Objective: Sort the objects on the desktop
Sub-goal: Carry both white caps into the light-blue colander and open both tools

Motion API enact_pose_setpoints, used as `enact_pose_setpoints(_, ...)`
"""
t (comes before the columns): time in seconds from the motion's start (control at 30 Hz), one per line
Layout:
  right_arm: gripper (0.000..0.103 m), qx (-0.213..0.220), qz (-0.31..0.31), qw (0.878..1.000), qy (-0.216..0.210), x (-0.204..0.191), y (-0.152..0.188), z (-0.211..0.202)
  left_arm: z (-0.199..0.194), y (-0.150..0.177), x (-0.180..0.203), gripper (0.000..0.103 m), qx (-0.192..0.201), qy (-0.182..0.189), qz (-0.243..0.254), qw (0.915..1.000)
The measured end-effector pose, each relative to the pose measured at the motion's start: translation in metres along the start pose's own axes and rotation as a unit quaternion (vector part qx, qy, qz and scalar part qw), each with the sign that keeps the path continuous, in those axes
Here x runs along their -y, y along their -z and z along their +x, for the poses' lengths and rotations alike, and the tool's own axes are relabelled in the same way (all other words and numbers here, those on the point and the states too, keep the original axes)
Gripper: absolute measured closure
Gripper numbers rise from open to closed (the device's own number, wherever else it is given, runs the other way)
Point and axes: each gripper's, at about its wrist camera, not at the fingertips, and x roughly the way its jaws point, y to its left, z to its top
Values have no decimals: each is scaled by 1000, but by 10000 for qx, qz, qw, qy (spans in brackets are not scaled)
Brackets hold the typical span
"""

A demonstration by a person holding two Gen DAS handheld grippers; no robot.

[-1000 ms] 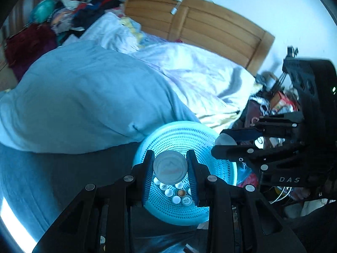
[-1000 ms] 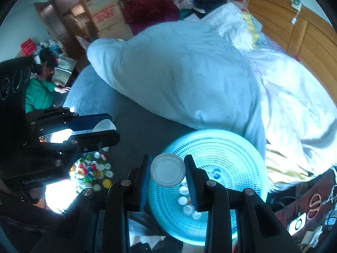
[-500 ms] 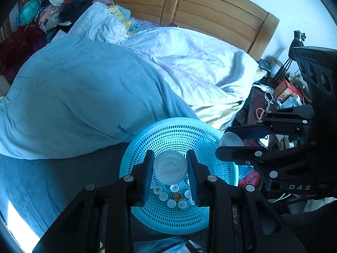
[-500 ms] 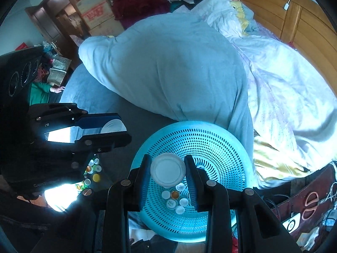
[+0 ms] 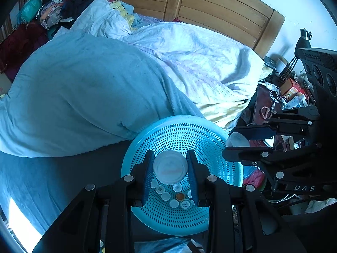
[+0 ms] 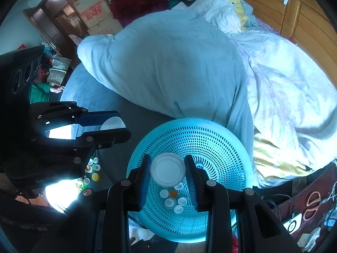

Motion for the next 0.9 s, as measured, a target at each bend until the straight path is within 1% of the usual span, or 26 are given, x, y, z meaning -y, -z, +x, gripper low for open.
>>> enact_pose_setpoints(0.9,68,-67,18,10000,54,-3,9,7,4,8,-1,77,-40,65,-46,10000)
